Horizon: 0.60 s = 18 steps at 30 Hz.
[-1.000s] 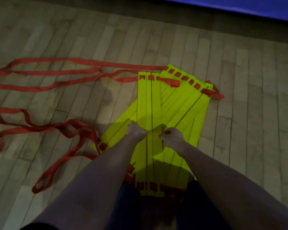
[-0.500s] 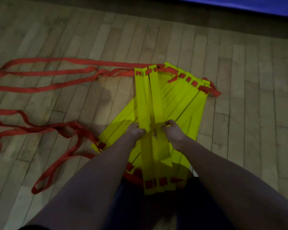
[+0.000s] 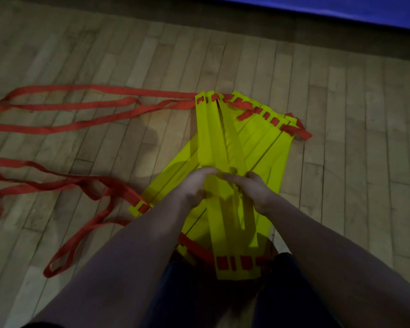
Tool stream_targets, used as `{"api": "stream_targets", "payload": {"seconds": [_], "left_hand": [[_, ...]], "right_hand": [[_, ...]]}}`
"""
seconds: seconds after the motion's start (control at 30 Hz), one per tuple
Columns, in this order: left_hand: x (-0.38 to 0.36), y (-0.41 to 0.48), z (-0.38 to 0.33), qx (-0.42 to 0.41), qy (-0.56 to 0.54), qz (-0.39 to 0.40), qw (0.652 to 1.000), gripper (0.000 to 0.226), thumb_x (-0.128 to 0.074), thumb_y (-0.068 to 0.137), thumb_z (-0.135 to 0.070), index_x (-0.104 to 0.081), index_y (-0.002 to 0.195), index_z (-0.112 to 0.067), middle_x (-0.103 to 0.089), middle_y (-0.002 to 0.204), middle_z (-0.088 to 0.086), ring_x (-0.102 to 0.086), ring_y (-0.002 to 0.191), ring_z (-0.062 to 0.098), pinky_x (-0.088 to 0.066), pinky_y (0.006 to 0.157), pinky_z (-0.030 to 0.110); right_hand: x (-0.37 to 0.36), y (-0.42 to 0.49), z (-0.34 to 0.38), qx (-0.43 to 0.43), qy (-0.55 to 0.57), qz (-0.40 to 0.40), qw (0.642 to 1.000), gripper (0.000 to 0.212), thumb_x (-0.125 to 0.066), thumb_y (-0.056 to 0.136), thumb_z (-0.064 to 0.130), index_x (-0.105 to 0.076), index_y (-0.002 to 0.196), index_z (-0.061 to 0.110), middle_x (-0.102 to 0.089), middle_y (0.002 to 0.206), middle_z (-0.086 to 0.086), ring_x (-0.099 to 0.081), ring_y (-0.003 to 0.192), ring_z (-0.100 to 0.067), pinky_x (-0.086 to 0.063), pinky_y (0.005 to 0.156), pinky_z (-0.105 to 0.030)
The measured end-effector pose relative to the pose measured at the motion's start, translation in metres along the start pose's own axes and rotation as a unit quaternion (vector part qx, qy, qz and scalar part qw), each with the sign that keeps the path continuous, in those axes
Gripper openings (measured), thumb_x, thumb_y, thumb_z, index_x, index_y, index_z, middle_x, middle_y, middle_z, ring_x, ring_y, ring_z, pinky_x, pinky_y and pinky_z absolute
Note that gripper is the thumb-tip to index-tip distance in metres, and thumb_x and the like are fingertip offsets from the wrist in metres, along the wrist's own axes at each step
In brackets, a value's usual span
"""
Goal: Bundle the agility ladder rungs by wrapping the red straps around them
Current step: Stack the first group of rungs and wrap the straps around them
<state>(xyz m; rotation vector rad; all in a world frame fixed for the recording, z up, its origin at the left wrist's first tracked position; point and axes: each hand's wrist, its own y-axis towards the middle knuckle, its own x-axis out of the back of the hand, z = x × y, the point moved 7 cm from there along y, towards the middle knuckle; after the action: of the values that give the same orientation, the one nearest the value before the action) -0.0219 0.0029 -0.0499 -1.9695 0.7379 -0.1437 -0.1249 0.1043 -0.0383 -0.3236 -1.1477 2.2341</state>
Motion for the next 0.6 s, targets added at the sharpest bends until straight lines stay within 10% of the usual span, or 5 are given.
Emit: {"api": "stream_targets", "payload": {"seconds": [0.17,0.6], "left_hand": [[-0.001,0.002,-0.010,-0.060,-0.007,-0.015,0.998,0.040,-0.064,0.086,-0.007,-0.058,0.124,0.003,-0.063,0.119,0.025,-0.064,0.102,0.037,-0.052,0.086,0.048],[-0.012,-0.001,-0.021,-0.097,0.026,0.009,0.995,0.011,-0.054,0.097,-0.017,-0.061,0.100,-0.009,-0.064,0.093,0.009,-0.059,0.079,0.021,-0.046,0.069,0.034]], "right_hand": [[-0.012,-0.003,0.001,-0.002,0.039,0.057,0.998,0.065,-0.071,0.082,0.043,-0.051,0.130,0.005,-0.068,0.113,-0.011,-0.068,0.093,-0.026,-0.057,0.070,-0.040],[-0.021,-0.026,0.025,0.000,0.101,0.133,0.986,0.030,-0.046,0.101,0.032,-0.065,0.103,0.009,-0.073,0.074,-0.011,-0.068,0.057,-0.024,-0.058,0.055,-0.033]]}}
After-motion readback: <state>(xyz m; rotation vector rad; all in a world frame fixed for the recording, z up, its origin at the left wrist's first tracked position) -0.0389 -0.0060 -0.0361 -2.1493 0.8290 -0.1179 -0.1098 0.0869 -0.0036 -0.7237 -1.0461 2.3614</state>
